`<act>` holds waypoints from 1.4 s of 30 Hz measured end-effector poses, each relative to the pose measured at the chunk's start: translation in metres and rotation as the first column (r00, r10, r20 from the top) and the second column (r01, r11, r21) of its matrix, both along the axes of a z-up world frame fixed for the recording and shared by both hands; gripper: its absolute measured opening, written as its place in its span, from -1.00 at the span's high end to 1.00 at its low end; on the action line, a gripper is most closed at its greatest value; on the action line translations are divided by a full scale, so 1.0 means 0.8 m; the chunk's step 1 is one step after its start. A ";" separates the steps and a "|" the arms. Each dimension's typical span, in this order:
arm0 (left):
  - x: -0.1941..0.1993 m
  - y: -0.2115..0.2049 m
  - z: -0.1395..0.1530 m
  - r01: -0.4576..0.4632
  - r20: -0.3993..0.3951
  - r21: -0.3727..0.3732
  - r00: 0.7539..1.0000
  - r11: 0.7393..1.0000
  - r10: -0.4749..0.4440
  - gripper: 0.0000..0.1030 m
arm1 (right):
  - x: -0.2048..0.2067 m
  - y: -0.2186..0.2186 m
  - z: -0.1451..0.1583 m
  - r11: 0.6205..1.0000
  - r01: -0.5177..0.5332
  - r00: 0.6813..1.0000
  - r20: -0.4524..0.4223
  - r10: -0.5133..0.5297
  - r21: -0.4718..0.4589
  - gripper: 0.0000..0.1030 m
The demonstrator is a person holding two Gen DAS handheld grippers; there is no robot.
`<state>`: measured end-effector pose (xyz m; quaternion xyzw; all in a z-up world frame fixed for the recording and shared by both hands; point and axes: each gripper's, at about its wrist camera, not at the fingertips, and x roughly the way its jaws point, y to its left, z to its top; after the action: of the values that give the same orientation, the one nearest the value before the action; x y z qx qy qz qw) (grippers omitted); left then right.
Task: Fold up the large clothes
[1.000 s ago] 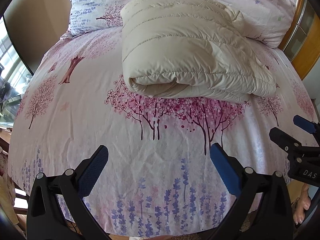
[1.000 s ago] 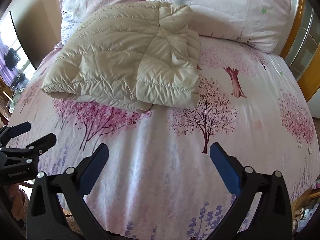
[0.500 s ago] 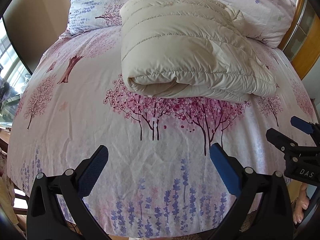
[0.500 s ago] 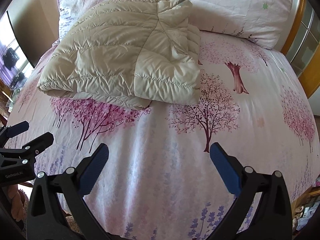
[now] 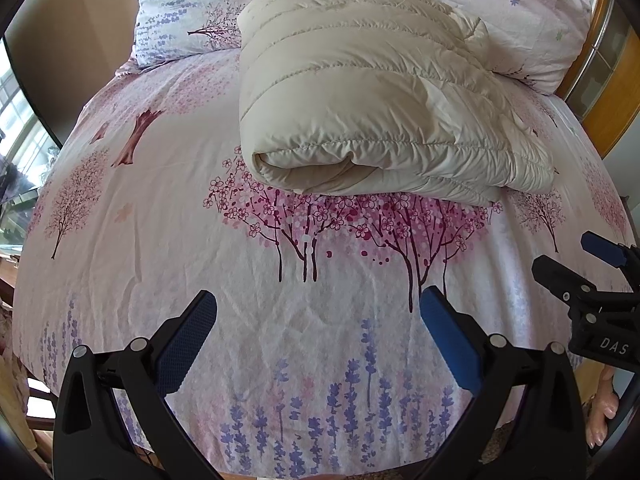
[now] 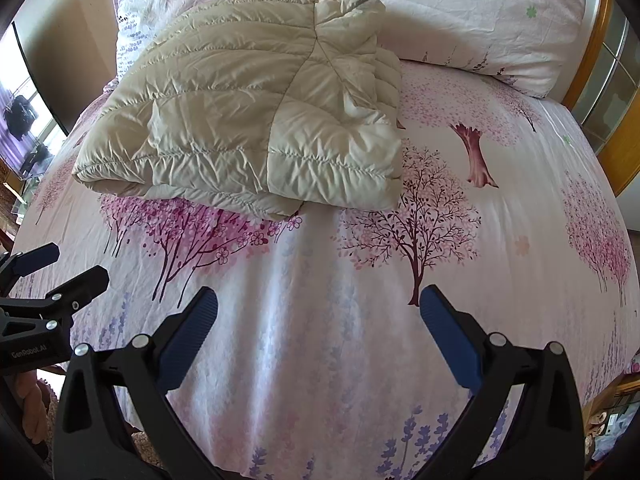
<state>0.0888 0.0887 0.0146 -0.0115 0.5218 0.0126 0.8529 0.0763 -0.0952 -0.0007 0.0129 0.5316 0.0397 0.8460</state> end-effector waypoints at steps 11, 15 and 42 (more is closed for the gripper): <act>0.002 0.003 -0.002 0.000 -0.003 -0.003 1.000 1.000 0.000 -0.97 | 0.001 0.000 -0.002 1.000 0.009 1.000 -0.006 -0.009 0.004 -0.96; 0.003 0.003 -0.002 0.000 -0.004 -0.003 1.000 1.000 0.000 -0.97 | 0.002 0.000 -0.003 1.000 0.011 1.000 -0.009 -0.011 0.007 -0.96; 0.006 0.005 -0.004 -0.002 0.004 -0.021 1.000 1.000 0.002 -0.97 | 0.003 0.004 -0.008 1.000 0.008 1.000 -0.021 -0.008 0.016 -0.96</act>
<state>0.0932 0.0927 0.0113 -0.0211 0.5203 0.0080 0.8537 0.0785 -0.0921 -0.0070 0.0221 0.5398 0.0403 0.8405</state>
